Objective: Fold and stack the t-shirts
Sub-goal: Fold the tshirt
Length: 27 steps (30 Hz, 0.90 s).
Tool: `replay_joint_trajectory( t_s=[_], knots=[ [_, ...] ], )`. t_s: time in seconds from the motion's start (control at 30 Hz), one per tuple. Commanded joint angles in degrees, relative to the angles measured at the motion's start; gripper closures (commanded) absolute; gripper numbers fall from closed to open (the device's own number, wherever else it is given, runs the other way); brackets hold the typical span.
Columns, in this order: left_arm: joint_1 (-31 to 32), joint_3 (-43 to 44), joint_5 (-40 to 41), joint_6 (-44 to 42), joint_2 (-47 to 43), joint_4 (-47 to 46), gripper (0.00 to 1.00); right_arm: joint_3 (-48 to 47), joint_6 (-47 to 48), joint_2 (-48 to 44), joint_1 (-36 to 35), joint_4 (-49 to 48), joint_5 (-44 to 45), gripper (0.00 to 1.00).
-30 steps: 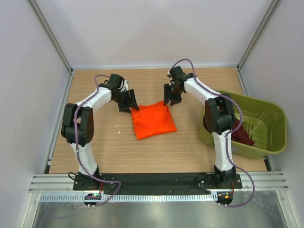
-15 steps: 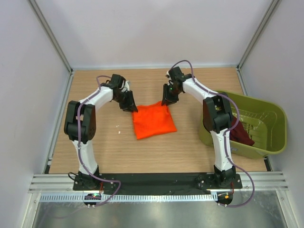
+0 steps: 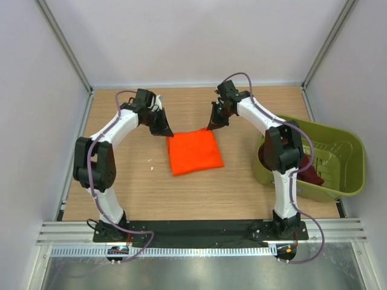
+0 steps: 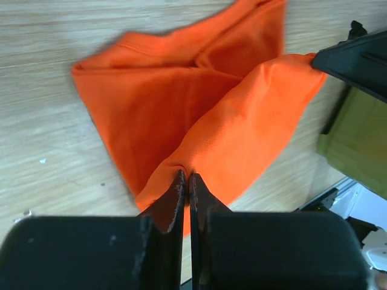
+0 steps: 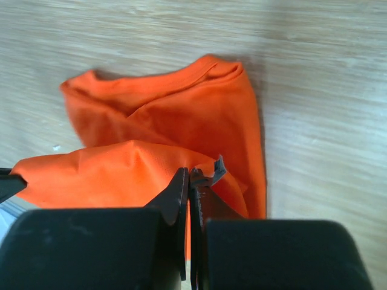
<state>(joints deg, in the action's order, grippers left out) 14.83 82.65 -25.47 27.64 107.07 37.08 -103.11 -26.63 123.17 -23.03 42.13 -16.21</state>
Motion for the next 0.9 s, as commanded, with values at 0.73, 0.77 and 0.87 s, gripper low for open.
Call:
replay_joint_trajectory(
  t_s=[0.73,0.77,0.87],
  knots=[
    [-0.07,10.87,1.48,2.6,1.31,1.06,1.0,-8.6,1.76,-2.94,0.35,0.85,1.0,0.99],
    [-0.06,10.6,1.57,2.68,0.78,0.98,1.0,-8.6,1.76,-3.2,0.26,0.76,0.91,0.99],
    [-0.07,9.99,2.09,2.86,-1.24,1.59,1.0,-8.34,1.23,-4.52,0.35,1.02,0.74,0.99]
  ],
)
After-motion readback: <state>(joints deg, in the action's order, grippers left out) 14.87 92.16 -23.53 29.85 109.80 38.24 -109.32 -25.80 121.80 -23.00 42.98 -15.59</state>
